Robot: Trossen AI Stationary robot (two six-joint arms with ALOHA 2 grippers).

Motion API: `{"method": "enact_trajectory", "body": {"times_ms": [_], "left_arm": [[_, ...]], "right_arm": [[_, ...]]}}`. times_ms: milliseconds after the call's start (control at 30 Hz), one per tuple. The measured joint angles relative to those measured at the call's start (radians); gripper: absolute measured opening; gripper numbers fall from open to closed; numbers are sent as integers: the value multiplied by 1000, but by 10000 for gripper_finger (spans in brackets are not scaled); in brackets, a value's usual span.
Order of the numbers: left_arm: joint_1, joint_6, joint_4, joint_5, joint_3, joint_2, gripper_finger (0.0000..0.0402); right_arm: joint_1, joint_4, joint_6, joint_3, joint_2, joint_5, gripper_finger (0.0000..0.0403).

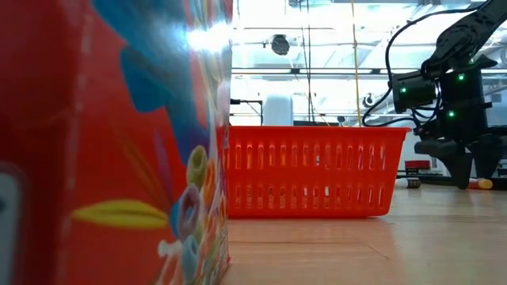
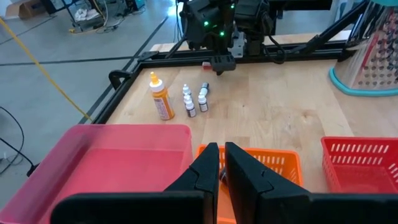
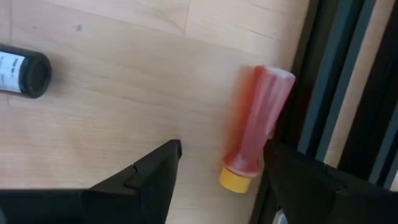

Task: Pick & Place Kitchen Items
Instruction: Put the yellow food coloring bottle into the orange basket

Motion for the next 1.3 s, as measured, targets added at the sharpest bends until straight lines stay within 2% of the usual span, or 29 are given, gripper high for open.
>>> {"method": "enact_trajectory", "body": {"times_ms": [133,433,767,1067,1200,1300], "left_arm": [[0,0,0,0,0,0,31],[0,-1,0,0,0,0,31],[0,-1,0,0,0,0,31],[0,-2,1,0,0,0,31],[0,-3,1,0,0,0,31],[0,-3,2,0,0,0,31]], "right_arm": [[0,1,-2,-1,1,-7,186],[0,24,-34,-3,2,-14,58],[9,17,-55,19,-16,-11,56],[80,-94,-63,178,-94,46,56],[142,-54,-72,223,-123,19,56],[197,68,-94,230,-138,-37,56]]}}
